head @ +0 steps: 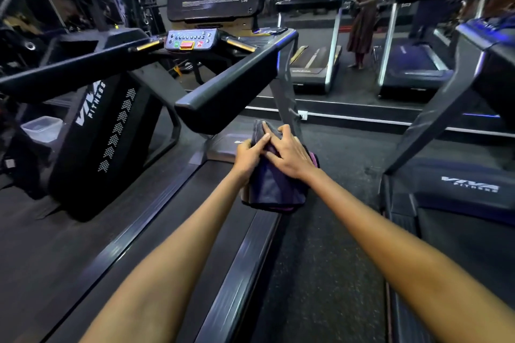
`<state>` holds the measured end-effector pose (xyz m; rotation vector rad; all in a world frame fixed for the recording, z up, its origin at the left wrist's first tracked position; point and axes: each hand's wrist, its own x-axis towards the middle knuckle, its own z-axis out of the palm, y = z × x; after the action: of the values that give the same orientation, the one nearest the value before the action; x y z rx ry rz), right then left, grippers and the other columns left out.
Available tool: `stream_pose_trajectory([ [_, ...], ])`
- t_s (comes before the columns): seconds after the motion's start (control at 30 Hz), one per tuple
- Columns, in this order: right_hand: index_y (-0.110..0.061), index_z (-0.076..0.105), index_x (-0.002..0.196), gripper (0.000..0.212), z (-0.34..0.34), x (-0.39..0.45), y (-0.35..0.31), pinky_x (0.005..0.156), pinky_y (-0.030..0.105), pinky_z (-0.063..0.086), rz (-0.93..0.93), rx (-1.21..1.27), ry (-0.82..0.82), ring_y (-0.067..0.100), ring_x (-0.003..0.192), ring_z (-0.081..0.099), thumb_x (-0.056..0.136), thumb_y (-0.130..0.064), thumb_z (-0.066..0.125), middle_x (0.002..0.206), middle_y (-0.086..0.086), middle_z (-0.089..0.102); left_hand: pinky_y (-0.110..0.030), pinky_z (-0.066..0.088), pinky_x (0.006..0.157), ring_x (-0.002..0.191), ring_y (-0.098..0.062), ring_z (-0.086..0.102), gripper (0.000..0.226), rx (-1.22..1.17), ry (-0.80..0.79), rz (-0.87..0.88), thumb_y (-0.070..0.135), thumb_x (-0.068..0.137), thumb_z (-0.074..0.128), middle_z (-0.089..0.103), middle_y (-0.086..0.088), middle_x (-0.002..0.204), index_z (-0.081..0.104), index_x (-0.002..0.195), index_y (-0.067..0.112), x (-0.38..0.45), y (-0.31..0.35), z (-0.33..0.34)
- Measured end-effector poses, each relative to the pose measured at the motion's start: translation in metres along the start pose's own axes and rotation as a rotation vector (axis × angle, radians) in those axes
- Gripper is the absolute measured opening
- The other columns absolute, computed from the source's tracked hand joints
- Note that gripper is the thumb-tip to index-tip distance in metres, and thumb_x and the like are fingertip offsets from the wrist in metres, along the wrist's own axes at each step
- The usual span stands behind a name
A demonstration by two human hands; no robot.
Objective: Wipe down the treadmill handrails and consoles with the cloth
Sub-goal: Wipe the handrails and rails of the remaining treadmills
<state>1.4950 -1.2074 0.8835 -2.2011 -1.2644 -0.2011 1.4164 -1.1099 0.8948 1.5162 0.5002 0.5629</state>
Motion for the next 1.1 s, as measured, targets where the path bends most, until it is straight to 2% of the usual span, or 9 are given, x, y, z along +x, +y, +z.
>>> stream_pose_trajectory([
  [0.1, -0.026, 0.003, 0.15, 0.088, -0.022, -0.002, 0.024, 0.101, 0.035, 0.035, 0.134, 0.264, 0.003, 0.024, 0.111, 0.047, 0.084, -0.046, 0.058, 0.12, 0.008, 0.032, -0.012, 0.046, 0.063, 0.068, 0.004, 0.058, 0.011, 0.06, -0.037, 0.059, 0.011, 0.095, 0.053, 0.063, 0.0, 0.085, 0.06, 0.101, 0.006, 0.002, 0.0, 0.011],
  [0.17, -0.017, 0.023, 0.148, 0.08, -0.039, -0.004, 0.039, 0.097, 0.024, 0.035, 0.22, 0.316, -0.073, 0.017, 0.113, 0.045, 0.084, -0.033, 0.068, 0.12, 0.006, 0.042, -0.014, 0.047, 0.07, 0.08, -0.003, 0.056, 0.013, 0.09, -0.09, 0.061, 0.01, 0.096, 0.051, 0.063, 0.001, 0.09, 0.06, 0.105, 0.007, 0.005, -0.002, 0.021],
  [0.23, -0.007, 0.066, 0.102, 0.029, -0.048, -0.011, 0.052, 0.066, 0.015, 0.038, 0.314, 0.26, -0.185, 0.018, 0.09, 0.052, 0.081, -0.026, 0.072, 0.089, 0.004, 0.06, -0.014, 0.046, 0.074, 0.082, -0.001, 0.055, 0.015, 0.154, -0.15, 0.073, 0.009, 0.096, 0.05, 0.062, 0.0, 0.091, 0.059, 0.107, 0.005, 0.008, -0.006, 0.028],
  [0.27, -0.012, 0.062, 0.071, 0.019, -0.051, -0.016, 0.058, 0.054, 0.016, 0.033, 0.341, 0.243, -0.196, 0.017, 0.073, 0.05, 0.08, -0.026, 0.073, 0.068, 0.001, 0.056, -0.018, 0.045, 0.077, 0.082, -0.001, 0.055, 0.016, 0.195, -0.181, 0.097, 0.013, 0.096, 0.051, 0.062, -0.002, 0.093, 0.059, 0.107, 0.005, 0.01, -0.009, 0.033],
  [0.33, -0.02, 0.049, 0.055, 0.035, -0.052, -0.026, 0.071, 0.047, 0.018, 0.029, 0.404, 0.269, -0.141, 0.012, 0.056, 0.042, 0.079, -0.025, 0.074, 0.054, -0.003, 0.047, -0.03, 0.043, 0.086, 0.09, -0.01, 0.055, 0.024, 0.294, -0.214, 0.154, 0.026, 0.092, 0.053, 0.064, -0.014, 0.102, 0.06, 0.104, 0.007, 0.014, -0.019, 0.04],
  [0.43, -0.009, 0.061, 0.068, 0.021, -0.049, -0.044, 0.076, 0.058, 0.029, 0.033, 0.448, 0.327, -0.01, 0.013, 0.064, 0.046, 0.082, -0.022, 0.071, 0.064, 0.006, 0.055, -0.032, 0.04, 0.082, 0.091, -0.019, 0.055, 0.02, 0.427, -0.209, 0.214, 0.023, 0.096, 0.051, 0.065, -0.018, 0.104, 0.06, 0.099, 0.005, 0.01, -0.024, 0.051],
  [0.6, -0.007, 0.057, 0.072, 0.036, -0.052, -0.07, 0.076, 0.066, 0.04, 0.044, 0.471, 0.088, 0.07, 0.024, 0.07, 0.058, 0.089, -0.039, 0.059, 0.071, 0.011, 0.063, -0.039, 0.037, 0.07, 0.096, -0.041, 0.056, 0.029, 0.776, -0.218, 0.325, 0.038, 0.099, 0.04, 0.064, -0.022, 0.1, 0.047, 0.089, 0.011, 0.006, -0.032, 0.065],
  [0.87, -0.011, 0.061, 0.096, 0.043, -0.054, -0.153, 0.048, 0.074, 0.04, 0.043, 0.744, -0.208, 0.179, 0.036, 0.098, 0.06, 0.092, -0.051, 0.047, 0.1, 0.019, 0.067, -0.043, 0.037, 0.072, 0.099, -0.045, 0.056, 0.038, 0.968, -0.544, 0.612, 0.039, 0.101, 0.032, 0.063, -0.024, 0.108, 0.047, 0.108, 0.005, -0.016, -0.048, 0.092],
  [1.1, -0.01, 0.058, 0.081, 0.039, -0.072, -0.265, 0.008, 0.067, 0.035, 0.04, 1.009, -0.145, 0.254, 0.032, 0.086, 0.062, 0.092, -0.047, 0.051, 0.085, 0.014, 0.068, -0.041, 0.038, 0.075, 0.102, -0.043, 0.056, 0.036, 0.854, -0.892, 0.686, 0.04, 0.101, 0.033, 0.064, -0.022, 0.108, 0.047, 0.107, 0.007, -0.095, -0.062, 0.128],
])
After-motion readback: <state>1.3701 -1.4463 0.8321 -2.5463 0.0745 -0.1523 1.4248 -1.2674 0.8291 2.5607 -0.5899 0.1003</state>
